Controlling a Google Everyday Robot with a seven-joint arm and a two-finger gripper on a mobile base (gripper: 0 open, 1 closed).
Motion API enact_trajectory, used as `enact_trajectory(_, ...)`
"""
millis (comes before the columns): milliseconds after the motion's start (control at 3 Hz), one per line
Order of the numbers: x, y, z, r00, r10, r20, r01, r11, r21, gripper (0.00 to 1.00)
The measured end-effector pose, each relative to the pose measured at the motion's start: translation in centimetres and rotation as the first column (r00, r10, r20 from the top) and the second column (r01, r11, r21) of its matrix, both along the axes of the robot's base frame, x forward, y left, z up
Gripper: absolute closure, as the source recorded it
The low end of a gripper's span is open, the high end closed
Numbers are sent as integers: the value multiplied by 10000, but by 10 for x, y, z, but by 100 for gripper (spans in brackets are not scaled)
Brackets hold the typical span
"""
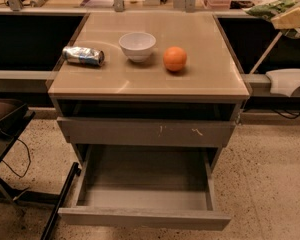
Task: Place green jalapeno chip bag into middle drawer
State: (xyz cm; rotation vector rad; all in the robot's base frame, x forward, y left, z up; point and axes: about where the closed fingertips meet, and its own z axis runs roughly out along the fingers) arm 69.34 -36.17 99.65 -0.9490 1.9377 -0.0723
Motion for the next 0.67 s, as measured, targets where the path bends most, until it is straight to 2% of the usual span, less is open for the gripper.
enact_trajectory(333, 0, 0, 0, 10000, 0, 0, 0, 10000, 0, 100)
enact_trajectory(667, -16, 5, 0, 10000, -62, -19, 62, 9998, -186, 100)
